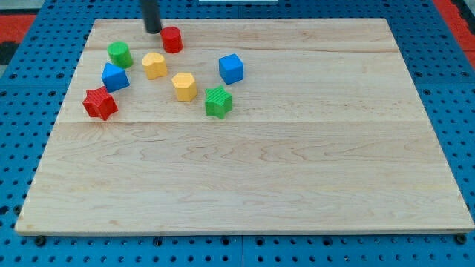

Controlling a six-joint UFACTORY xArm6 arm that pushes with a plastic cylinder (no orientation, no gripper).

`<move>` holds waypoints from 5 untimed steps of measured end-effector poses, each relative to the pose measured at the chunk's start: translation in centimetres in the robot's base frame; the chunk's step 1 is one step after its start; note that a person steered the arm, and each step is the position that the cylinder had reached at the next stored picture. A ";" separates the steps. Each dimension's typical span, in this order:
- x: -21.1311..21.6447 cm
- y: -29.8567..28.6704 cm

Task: Place the red circle at the top center of the board

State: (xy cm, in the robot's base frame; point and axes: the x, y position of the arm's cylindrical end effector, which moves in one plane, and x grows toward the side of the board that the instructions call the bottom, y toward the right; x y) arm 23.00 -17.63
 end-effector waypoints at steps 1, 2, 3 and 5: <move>2.8 2.6; 2.8 8.8; 2.3 10.1; -0.6 11.5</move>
